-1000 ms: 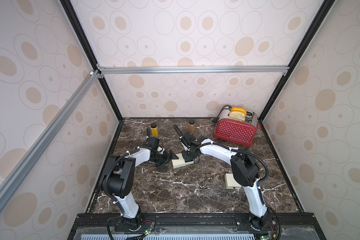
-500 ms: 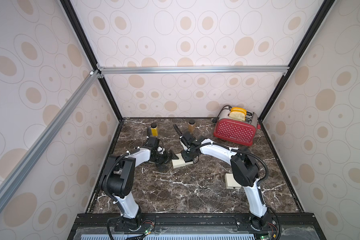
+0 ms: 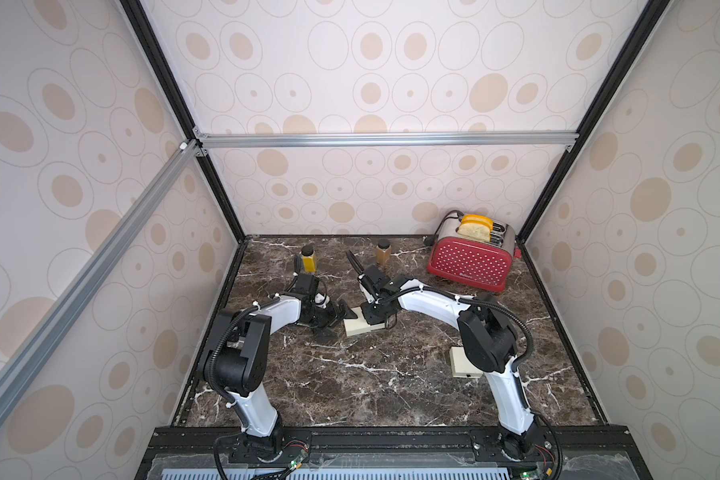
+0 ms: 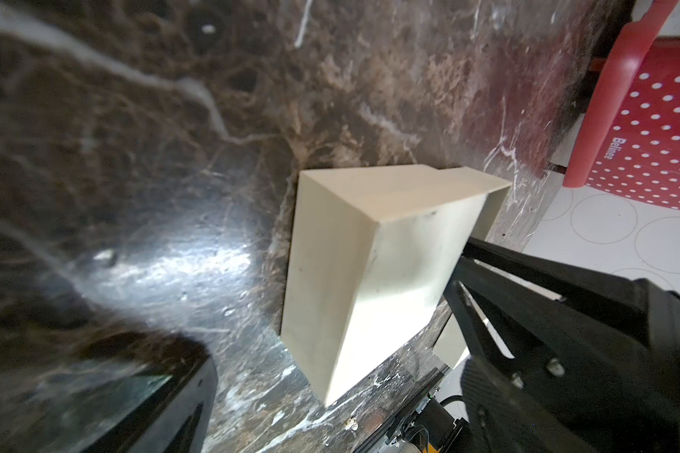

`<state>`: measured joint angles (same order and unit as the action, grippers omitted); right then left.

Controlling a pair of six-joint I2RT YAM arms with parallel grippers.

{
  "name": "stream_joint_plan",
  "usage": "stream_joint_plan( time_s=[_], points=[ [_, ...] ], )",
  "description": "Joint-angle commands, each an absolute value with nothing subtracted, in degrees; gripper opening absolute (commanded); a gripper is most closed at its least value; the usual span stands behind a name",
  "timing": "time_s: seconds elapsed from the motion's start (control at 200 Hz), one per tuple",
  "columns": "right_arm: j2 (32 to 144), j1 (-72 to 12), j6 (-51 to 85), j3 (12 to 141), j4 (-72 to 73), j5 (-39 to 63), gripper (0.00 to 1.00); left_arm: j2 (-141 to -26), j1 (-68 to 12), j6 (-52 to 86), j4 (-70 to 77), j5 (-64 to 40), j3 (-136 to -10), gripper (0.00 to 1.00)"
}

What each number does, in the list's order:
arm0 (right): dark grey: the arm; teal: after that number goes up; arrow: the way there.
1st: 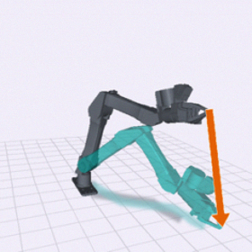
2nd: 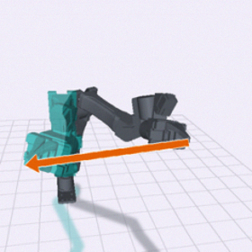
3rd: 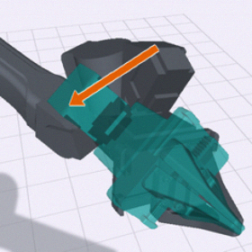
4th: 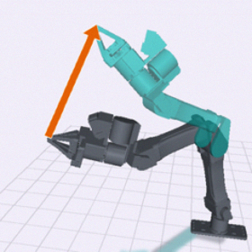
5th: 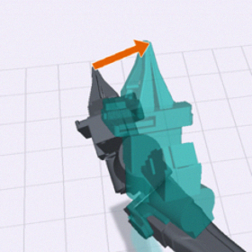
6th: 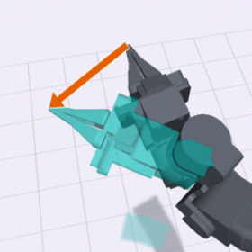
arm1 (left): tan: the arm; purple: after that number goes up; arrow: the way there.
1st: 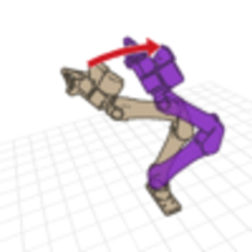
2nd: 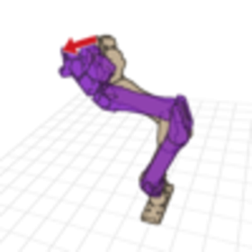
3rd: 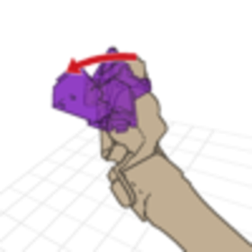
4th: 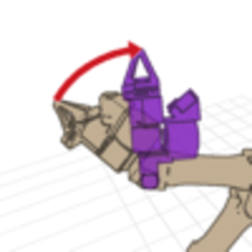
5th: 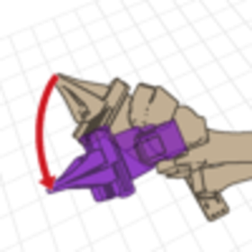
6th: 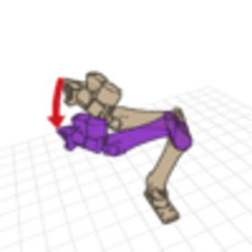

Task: Place the earrings into the drawer-style jewelry box
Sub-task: Insert the earring into the inner lining, then close the drawer of the jewelry box.

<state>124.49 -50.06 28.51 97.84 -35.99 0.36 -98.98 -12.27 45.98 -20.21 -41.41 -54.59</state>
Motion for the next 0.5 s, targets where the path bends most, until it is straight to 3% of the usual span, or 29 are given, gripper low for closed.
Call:
stream_joint_plan(
  time_s=[0.0, 0.496],
  points=[
    [126.1, -50.3, 29.1, 96.7, -36.8, 0.2, 0.18, -99.2, -12.8, 45.2, -21.3, -39.5, -54.1, 0.99],
    [118.9, -50.3, 28.0, 97.8, -39.5, -2.0, 0.21, -98.7, -12.8, 44.9, -21.8, -39.1, -54.3, 0.99]
  ],
)
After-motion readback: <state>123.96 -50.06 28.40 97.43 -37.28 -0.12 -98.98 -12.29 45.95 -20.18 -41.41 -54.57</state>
